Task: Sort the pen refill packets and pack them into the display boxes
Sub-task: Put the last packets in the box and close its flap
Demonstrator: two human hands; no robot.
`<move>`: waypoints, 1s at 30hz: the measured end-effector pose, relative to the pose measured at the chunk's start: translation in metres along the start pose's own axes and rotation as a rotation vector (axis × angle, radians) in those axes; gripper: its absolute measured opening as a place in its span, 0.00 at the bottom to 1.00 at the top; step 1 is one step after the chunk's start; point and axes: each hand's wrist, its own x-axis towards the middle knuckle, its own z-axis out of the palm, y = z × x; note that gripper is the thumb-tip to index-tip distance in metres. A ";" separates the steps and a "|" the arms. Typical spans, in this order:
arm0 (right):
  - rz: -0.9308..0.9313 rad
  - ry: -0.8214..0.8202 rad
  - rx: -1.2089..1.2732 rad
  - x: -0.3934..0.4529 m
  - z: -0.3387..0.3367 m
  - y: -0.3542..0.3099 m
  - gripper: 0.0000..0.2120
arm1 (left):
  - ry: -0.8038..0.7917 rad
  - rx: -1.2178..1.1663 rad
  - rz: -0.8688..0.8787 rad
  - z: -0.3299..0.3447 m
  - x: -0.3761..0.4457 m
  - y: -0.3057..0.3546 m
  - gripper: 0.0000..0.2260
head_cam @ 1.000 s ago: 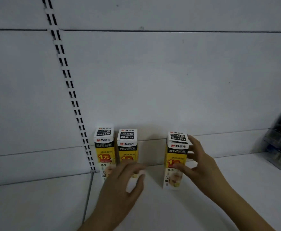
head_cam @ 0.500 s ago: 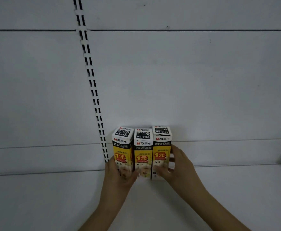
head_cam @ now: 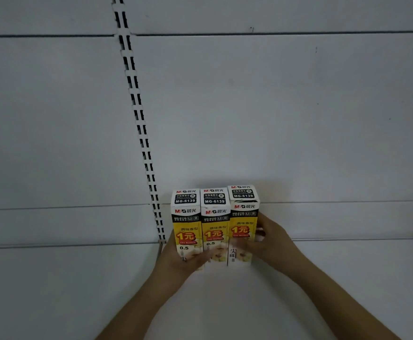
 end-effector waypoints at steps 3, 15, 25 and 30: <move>0.015 -0.121 0.061 -0.007 -0.003 0.000 0.20 | -0.080 0.002 -0.039 -0.004 -0.002 -0.002 0.27; 0.103 -0.096 -0.317 -0.043 0.001 0.003 0.34 | -0.086 0.200 -0.202 0.009 -0.038 0.027 0.21; -0.250 -0.485 -0.497 -0.080 -0.013 0.028 0.51 | -0.422 0.433 0.059 -0.008 -0.073 0.026 0.45; -0.297 -0.342 -0.702 -0.078 0.006 0.030 0.44 | -0.317 0.573 0.225 0.009 -0.073 0.019 0.36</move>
